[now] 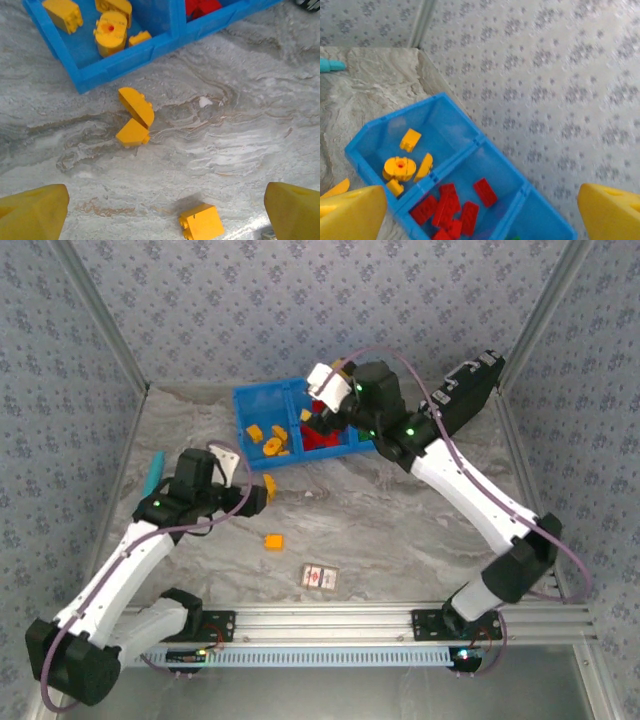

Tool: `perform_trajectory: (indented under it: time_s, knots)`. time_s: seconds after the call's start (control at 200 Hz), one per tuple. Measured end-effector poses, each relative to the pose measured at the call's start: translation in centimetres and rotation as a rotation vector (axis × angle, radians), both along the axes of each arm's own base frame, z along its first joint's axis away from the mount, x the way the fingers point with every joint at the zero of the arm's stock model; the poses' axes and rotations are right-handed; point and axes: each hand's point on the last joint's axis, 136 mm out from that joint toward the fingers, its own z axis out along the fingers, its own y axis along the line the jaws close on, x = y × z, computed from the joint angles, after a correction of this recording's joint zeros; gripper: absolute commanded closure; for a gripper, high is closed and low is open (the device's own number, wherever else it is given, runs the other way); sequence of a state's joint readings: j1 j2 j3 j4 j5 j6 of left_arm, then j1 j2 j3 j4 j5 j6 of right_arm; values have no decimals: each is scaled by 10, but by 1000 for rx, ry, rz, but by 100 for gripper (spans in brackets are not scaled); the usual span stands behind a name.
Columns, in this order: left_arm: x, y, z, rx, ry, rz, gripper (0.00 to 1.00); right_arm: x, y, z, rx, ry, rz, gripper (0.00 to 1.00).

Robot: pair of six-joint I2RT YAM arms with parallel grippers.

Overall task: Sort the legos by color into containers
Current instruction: Pick up the lego from the middle-left of the table.

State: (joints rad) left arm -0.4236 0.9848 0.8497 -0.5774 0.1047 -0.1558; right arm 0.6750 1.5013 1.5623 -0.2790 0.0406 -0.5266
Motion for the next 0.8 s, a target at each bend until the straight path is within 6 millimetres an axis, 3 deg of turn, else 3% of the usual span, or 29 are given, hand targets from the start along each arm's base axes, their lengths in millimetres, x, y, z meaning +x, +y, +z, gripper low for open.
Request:
perform_trajectory:
  time_s: [0.235,0.495,0.635,0.8]
  knots:
    - [-6,-26,-40,113,98,-25,0,-27,-62,-37,85,137,-191,0]
    - [-22,-41,-56,181,134,-6,0,-70,-132,-80,225,223,-374,0]
    - [-30,-51,-69,209,164,10,0,-84,-151,-101,259,257,-417,0]
    - [-37,-57,-90,241,206,40,2,-92,-157,-123,273,323,-445,0]
